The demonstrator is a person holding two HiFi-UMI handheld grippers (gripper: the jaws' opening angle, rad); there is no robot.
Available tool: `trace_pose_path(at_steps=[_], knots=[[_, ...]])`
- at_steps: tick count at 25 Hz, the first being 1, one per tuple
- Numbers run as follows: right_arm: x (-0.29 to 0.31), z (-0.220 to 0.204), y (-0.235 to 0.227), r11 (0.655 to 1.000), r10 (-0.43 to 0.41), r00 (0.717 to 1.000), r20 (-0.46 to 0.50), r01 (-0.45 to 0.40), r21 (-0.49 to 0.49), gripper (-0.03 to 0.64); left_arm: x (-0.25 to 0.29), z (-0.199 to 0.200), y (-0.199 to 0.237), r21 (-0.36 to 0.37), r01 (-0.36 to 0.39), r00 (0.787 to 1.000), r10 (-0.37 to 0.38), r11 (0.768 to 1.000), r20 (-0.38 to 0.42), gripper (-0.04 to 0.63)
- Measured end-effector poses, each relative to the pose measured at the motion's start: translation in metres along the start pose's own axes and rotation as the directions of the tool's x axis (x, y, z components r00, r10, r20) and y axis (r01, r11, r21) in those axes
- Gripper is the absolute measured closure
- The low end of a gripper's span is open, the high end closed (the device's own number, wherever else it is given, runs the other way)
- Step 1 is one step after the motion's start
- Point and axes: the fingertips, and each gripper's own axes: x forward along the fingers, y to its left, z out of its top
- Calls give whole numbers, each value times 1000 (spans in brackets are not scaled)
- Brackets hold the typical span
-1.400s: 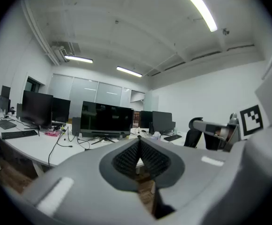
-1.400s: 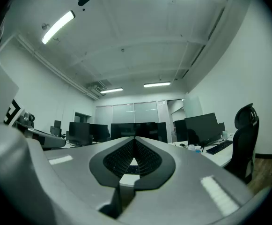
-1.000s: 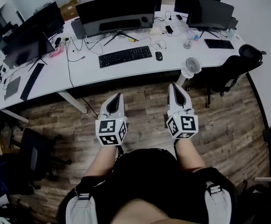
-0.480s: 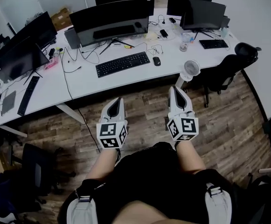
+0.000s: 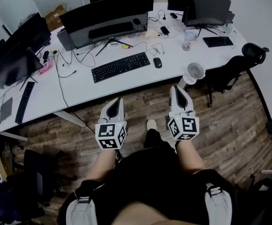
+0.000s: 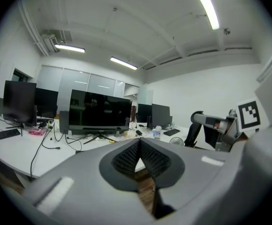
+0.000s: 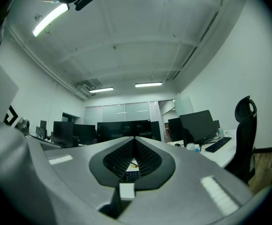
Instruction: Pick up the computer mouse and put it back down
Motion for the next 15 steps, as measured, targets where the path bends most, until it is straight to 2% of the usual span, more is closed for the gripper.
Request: trace_pose_path(at_steps=[8, 15], knots=[[143, -14, -56, 999, 37, 999, 4, -37, 37, 618, 122, 36, 37, 6, -70, 998, 70, 998, 4, 541], [252, -38, -102, 995, 88, 995, -57, -85, 49, 618, 228, 65, 61, -20, -111, 994, 111, 994, -3, 541]])
